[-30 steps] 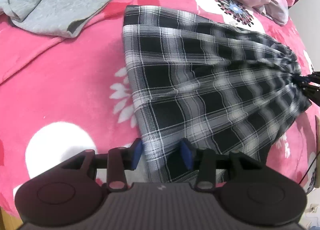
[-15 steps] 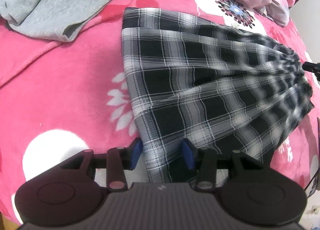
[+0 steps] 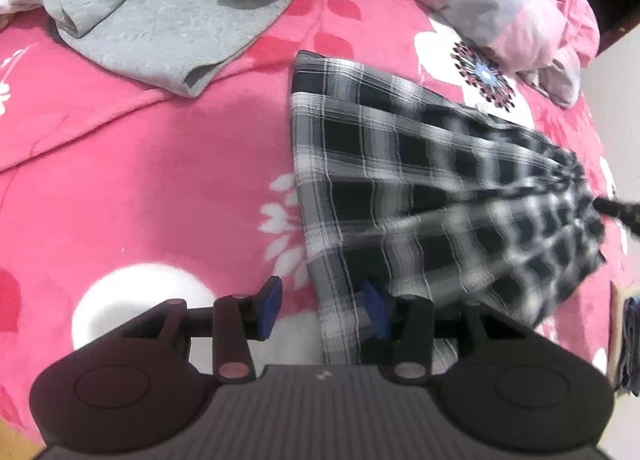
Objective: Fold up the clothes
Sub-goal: 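Open both grippers and release the folded plaid skirt onto the bed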
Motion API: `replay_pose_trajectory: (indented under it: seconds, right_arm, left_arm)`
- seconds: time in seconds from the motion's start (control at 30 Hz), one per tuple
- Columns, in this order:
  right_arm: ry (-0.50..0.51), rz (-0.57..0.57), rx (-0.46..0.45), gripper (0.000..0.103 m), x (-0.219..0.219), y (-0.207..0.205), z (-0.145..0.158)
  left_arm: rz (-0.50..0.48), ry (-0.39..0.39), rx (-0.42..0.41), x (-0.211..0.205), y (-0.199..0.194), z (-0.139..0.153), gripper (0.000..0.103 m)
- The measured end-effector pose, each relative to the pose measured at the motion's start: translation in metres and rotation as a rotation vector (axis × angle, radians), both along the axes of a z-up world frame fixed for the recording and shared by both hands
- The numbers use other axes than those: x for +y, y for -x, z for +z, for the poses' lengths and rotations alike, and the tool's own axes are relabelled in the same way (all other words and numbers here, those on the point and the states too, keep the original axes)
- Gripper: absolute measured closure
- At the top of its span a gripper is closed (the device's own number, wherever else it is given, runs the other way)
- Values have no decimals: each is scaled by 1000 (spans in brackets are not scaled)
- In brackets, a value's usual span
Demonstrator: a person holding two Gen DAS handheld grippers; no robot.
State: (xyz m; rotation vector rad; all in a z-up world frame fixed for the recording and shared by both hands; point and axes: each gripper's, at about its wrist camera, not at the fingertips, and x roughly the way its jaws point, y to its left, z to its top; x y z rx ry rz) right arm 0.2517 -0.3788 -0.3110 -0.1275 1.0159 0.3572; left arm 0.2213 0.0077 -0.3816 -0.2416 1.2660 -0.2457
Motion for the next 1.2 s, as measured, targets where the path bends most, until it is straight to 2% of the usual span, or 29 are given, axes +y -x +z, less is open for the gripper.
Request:
replay_pose_trajectory:
  seconds: [0.1, 0.2, 0.27, 0.3, 0.47, 0.53, 0.6, 0.67, 0.73, 0.77, 0.9, 1.07, 1.2]
  right_arm:
    - [-99, 110, 72, 96, 37, 32, -5]
    - [-51, 170, 146, 96, 70, 52, -34]
    - [-5, 138, 219, 96, 77, 56, -68]
    - [-18, 113, 214, 96, 76, 56, -72]
    - [-49, -20, 247, 93, 70, 44, -40]
    - [-68, -73, 246, 82, 69, 44, -27]
    - [-101, -130, 244, 62, 69, 47, -17]
    - [-128, -180, 241, 50, 71, 50, -9]
    - [-144, -221, 240, 43, 74, 56, -4]
    - [-151, -240, 240, 35, 76, 59, -2]
    - [-147, -279, 196, 13, 85, 62, 9]
    - [-101, -280, 178, 10, 97, 54, 11]
    - [-104, -278, 147, 6, 104, 55, 14]
  left_arm:
    - [-93, 20, 1, -6, 10, 3, 56]
    - [-214, -47, 41, -19, 20, -12, 55]
    - [-272, -92, 56, -26, 25, -23, 55]
    - [-272, -88, 45, -25, 26, -23, 55]
    - [-214, -37, 61, -9, 21, -13, 55]
    - [-187, -27, 60, -1, 19, -9, 53]
    - [-162, -14, 61, 5, 18, -6, 52]
    - [-142, -7, 67, 9, 19, -4, 52]
    - [-127, 5, 62, 13, 18, -2, 50]
    - [-118, 13, 60, 14, 19, 1, 49]
    - [-90, 37, 49, 16, 19, 4, 43]
    - [-63, 26, 26, 21, 17, 6, 33]
    - [-45, 10, 3, 28, 15, 8, 26]
